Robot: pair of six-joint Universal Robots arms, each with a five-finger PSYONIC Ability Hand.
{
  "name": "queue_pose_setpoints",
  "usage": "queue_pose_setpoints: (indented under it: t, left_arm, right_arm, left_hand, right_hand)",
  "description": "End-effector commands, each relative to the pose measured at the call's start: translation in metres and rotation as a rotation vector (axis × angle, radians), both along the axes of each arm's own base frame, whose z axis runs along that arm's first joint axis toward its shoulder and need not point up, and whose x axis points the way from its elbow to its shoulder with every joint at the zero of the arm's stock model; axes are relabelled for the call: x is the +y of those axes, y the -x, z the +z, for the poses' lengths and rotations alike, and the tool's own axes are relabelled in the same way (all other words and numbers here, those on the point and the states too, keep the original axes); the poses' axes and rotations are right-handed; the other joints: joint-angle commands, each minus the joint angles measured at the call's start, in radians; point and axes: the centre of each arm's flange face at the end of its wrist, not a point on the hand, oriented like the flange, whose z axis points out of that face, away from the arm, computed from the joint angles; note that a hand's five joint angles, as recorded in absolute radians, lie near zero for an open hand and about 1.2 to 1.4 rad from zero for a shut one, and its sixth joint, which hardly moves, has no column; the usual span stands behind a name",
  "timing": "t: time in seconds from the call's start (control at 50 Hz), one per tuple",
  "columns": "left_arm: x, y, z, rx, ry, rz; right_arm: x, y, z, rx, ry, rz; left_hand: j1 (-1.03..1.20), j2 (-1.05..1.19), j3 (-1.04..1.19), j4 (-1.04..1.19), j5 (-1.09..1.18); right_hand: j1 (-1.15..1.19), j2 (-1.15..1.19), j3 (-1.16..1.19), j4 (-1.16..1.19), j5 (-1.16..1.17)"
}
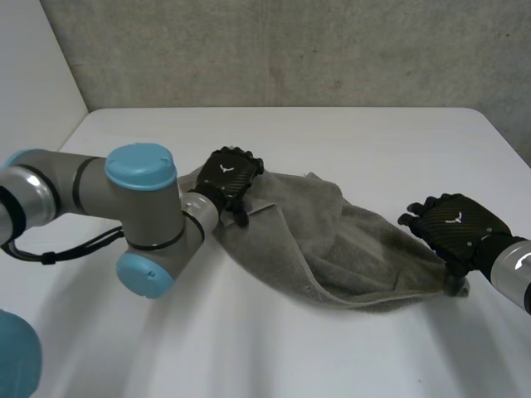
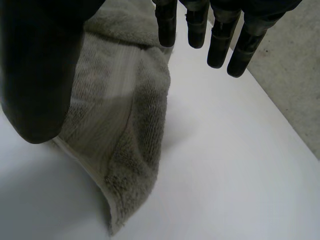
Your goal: Fold the towel.
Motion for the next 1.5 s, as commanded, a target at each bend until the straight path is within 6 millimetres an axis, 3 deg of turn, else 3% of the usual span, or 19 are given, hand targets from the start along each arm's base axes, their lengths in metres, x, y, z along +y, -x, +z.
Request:
queue_pose_setpoints:
  t: [0.02,0.22,0.38,0.48,0.6,0.64,0.88,0.92,0.96,0.98,1.0,1.04,1.12,1.16,1.22,1.32,1.5]
  left_arm:
    - [-0.004,0.008,-0.012,-0.011,0.006,0.034]
    - [-0.006,0.024,-0.025,-0.009,0.018,0.018]
    - [-0.017,0.032,-0.03,0.002,0.044,0.027]
    - [-0.018,0.031,-0.029,-0.01,0.049,0.022]
    - [-0.017,0.027,-0.031,-0.051,0.054,0.019]
    - [-0.017,0.024,-0.036,-0.081,0.057,0.02]
    - [-0.017,0.022,-0.046,-0.117,0.057,0.016]
    - [-0.019,0.022,-0.047,-0.116,0.058,0.017]
    - [-0.021,0.021,-0.046,-0.113,0.061,0.021]
    - [-0.021,0.021,-0.046,-0.113,0.061,0.021]
    - [-0.022,0.02,-0.044,-0.111,0.067,0.024]
    - [-0.024,0.019,-0.041,-0.106,0.074,0.026]
    - [-0.025,0.019,-0.031,-0.107,0.101,0.023]
    - [-0.022,0.016,-0.013,-0.116,0.138,0.02]
    - [-0.02,0.013,-0.007,-0.122,0.146,0.021]
    - [-0.015,-0.009,0.022,-0.117,0.152,0.056]
    - [0.001,-0.04,0.033,-0.143,0.106,0.095]
  right_arm:
    - [0.003,0.002,-0.003,0.025,0.003,0.004]
    - [0.006,0.004,-0.008,0.027,-0.017,-0.005]
    - [0.01,0.005,-0.013,0.027,-0.041,-0.006]
    - [0.008,0.007,-0.016,0.025,-0.043,-0.011]
    - [0.004,0.006,-0.027,0.032,-0.058,-0.01]
    - [0.004,0.005,-0.03,0.033,-0.07,-0.008]
    - [0.003,0.006,-0.032,0.028,-0.075,-0.014]
    - [0.003,0.006,-0.033,0.029,-0.078,-0.012]
    - [0.003,0.006,-0.033,0.029,-0.076,-0.012]
    - [0.003,0.006,-0.033,0.029,-0.076,-0.012]
    - [0.003,0.006,-0.033,0.027,-0.078,-0.015]
    - [0.002,0.006,-0.034,0.026,-0.08,-0.015]
    - [0.0,0.006,-0.036,0.026,-0.065,-0.015]
    - [0.0,0.005,-0.037,0.025,-0.067,-0.015]
    - [0.005,0.004,-0.039,0.022,-0.079,-0.001]
    - [0.01,0.004,-0.04,0.017,-0.087,0.006]
    - [0.02,0.0,-0.043,-0.012,-0.075,0.046]
  left_hand:
    - [0.025,0.02,-0.048,-0.054,0.01]
    - [0.069,0.064,-0.048,-0.054,0.054]
    - [0.432,0.427,-0.048,-0.054,0.417]
    - [0.538,0.533,-0.048,-0.054,0.523]
    - [0.518,0.513,-0.048,-0.054,0.503]
    - [0.407,0.402,-0.048,-0.054,0.392]
    - [0.342,0.337,-0.048,-0.054,0.327]
    - [0.371,0.366,-0.048,-0.054,0.356]
    - [0.704,0.699,-0.048,-0.054,0.689]
    - [0.706,0.701,-0.048,-0.054,0.691]
    - [0.933,0.928,-0.048,-0.054,0.918]
    - [1.054,1.049,-0.048,-0.054,1.039]
    - [1.055,1.05,-0.048,-0.054,1.04]
    - [1.055,1.05,-0.048,-0.054,1.04]
    - [1.055,1.05,-0.048,-0.054,1.04]
    - [1.055,1.05,-0.048,-0.054,1.04]
    - [1.055,1.05,-0.048,-0.054,1.04]
  right_hand:
    - [-0.056,-0.071,-0.046,-0.076,-0.062]
    - [-0.056,-0.071,-0.046,-0.076,-0.062]
    - [-0.052,-0.067,-0.046,-0.076,-0.058]
    - [0.037,0.022,-0.046,-0.076,0.03]
    - [0.054,0.039,-0.046,-0.076,0.048]
    - [0.063,0.048,-0.046,-0.076,0.057]
    - [0.066,0.051,-0.046,-0.076,0.06]
    - [0.121,0.106,-0.046,-0.076,0.115]
    - [0.197,0.183,-0.046,-0.076,0.191]
    - [0.198,0.183,-0.046,-0.076,0.192]
    - [0.271,0.256,-0.046,-0.076,0.264]
    - [0.354,0.339,-0.046,-0.076,0.347]
    - [0.559,0.544,-0.046,-0.076,0.553]
    - [0.565,0.55,-0.046,-0.076,0.559]
    - [0.559,0.544,-0.046,-0.076,0.553]
    - [0.548,0.533,-0.046,-0.076,0.541]
    - [0.386,0.371,-0.046,-0.076,0.38]
